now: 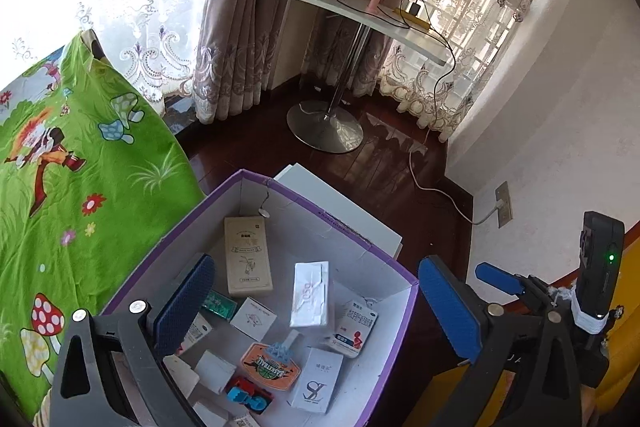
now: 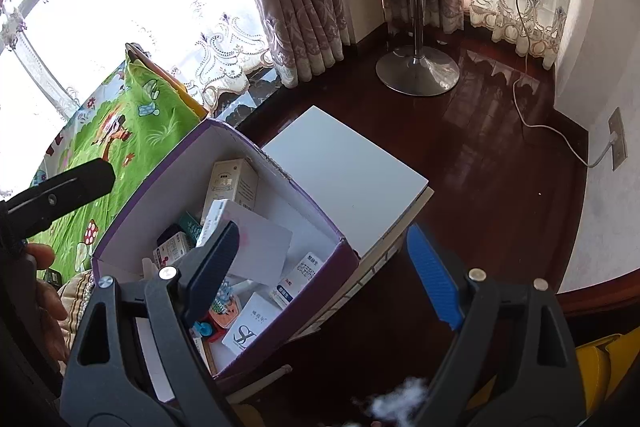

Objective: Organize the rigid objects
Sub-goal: 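Move both open tools back over the last boxes on the bed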

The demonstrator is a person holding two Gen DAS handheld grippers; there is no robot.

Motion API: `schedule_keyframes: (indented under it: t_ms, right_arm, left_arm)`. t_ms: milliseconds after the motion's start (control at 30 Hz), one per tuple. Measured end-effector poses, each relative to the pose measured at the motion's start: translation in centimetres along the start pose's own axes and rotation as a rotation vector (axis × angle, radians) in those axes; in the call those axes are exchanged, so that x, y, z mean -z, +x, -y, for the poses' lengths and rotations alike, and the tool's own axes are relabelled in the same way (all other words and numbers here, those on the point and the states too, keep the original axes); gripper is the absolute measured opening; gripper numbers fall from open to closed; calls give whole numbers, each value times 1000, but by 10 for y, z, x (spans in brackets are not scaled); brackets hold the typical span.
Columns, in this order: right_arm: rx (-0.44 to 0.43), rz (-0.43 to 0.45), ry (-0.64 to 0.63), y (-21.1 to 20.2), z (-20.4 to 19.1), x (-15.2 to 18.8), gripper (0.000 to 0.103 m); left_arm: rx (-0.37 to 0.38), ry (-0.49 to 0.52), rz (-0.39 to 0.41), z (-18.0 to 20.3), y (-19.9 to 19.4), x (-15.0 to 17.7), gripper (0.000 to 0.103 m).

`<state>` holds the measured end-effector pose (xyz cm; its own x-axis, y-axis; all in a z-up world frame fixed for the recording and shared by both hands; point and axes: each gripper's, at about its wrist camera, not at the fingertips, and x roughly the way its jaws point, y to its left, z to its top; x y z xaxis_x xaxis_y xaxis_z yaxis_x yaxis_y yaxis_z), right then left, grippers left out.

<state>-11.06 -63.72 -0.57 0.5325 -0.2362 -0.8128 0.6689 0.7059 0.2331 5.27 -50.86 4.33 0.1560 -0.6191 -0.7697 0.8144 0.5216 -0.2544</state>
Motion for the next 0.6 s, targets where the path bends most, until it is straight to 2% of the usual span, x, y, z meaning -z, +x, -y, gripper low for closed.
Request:
schedule_keyframes:
  t_ms: [133,433,600]
  right_arm:
    - [-11,-9,-22,1,-9,0,88]
    - [-65,-12,-110,-9,-51,4,88]
    - [-106,-18,-185,-14,-88,9,88]
  left_arm:
    - [-31,42,24,-12,-16,5,103]
    - [-85,-39,61,-52,-56,26,103]
    - [-118,-68,100,-76,-85,44,103]
